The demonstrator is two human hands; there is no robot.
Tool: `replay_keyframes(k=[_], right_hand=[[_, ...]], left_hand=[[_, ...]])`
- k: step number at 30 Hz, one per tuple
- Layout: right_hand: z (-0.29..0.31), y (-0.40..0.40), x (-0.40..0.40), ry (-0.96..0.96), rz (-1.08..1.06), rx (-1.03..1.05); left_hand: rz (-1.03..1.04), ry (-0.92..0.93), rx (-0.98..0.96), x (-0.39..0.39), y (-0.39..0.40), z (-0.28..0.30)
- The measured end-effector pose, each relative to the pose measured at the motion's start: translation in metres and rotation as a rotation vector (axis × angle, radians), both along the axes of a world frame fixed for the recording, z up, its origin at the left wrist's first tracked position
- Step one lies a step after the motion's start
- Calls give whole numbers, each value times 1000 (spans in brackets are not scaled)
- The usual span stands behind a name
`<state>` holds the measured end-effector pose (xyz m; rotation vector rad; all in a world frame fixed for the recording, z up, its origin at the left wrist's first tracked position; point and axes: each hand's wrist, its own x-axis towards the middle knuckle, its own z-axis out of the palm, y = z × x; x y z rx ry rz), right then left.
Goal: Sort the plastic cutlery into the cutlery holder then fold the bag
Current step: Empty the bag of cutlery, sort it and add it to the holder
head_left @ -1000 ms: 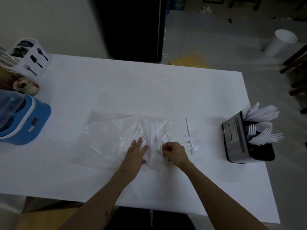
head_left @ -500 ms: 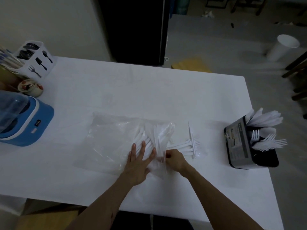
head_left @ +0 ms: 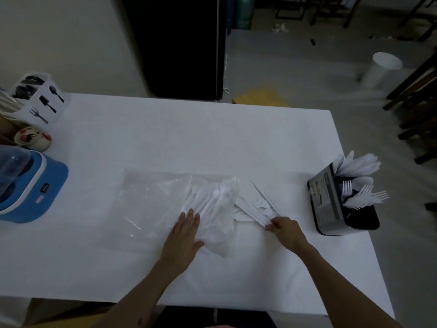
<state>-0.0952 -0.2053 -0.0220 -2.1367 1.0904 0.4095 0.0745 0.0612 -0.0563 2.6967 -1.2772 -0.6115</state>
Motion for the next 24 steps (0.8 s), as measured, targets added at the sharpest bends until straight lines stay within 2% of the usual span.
replay_keyframes(k=[6, 9, 11, 13, 16, 18, 20, 24], right_hand=[[-1, -2, -8, 26, -92, 7], [8, 6, -5, 34, -70, -156], [8, 12, 1, -24, 31, -480], [2, 18, 12, -178, 181, -656], [-17, 30, 30, -281, 488, -638], [-33, 37, 34, -274, 608, -622], [-42, 37, 30, -252, 653, -638], [-40, 20, 16, -346, 618, -762]], left_hand=[[71, 27, -59, -3, -2, 7], [81, 35, -56, -4, -5, 11], [17, 39, -79, -4, -6, 11], [-81, 37, -96, -4, -9, 10], [-106, 56, -45, -6, -16, 11], [-78, 63, 20, -7, -17, 10], [-62, 79, 58, -7, -15, 9], [-66, 69, 58, -8, -14, 9]])
